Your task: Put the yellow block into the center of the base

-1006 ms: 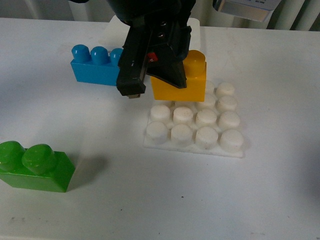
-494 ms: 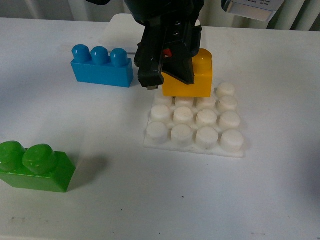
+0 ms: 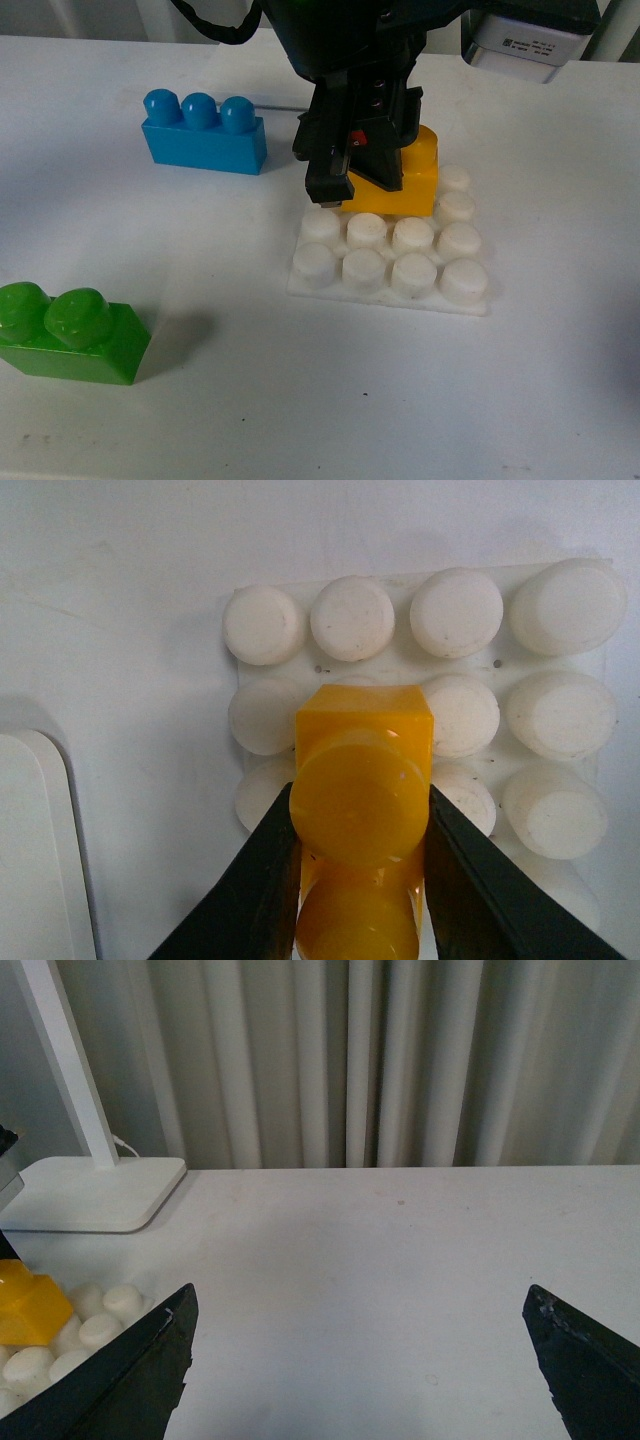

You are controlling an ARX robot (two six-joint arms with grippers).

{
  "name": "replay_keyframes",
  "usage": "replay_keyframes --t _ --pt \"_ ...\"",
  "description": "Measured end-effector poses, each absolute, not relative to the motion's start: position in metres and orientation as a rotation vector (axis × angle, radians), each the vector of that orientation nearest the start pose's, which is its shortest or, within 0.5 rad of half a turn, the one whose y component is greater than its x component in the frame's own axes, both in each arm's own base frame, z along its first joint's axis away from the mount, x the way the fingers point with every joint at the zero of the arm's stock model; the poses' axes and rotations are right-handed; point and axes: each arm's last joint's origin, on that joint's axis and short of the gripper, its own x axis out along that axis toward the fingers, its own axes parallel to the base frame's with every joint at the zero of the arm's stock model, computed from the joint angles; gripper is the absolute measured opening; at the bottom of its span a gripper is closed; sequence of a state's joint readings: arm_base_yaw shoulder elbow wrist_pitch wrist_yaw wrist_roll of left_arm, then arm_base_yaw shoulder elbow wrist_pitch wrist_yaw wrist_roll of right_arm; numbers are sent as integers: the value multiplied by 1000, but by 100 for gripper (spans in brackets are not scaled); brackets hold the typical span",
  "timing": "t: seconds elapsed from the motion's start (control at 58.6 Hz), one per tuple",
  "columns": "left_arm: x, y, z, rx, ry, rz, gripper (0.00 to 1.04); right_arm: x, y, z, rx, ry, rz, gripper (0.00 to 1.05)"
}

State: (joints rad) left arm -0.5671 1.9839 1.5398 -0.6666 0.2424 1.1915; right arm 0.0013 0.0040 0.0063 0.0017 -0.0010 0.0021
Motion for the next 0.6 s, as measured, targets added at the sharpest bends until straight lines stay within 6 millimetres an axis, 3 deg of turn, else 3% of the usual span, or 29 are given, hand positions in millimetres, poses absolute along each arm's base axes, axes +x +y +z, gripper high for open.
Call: replay_keyframes --t 0.597 --pt "350 -236 193 1180 586 -1317 30 98 0 166 2 -4 2 96"
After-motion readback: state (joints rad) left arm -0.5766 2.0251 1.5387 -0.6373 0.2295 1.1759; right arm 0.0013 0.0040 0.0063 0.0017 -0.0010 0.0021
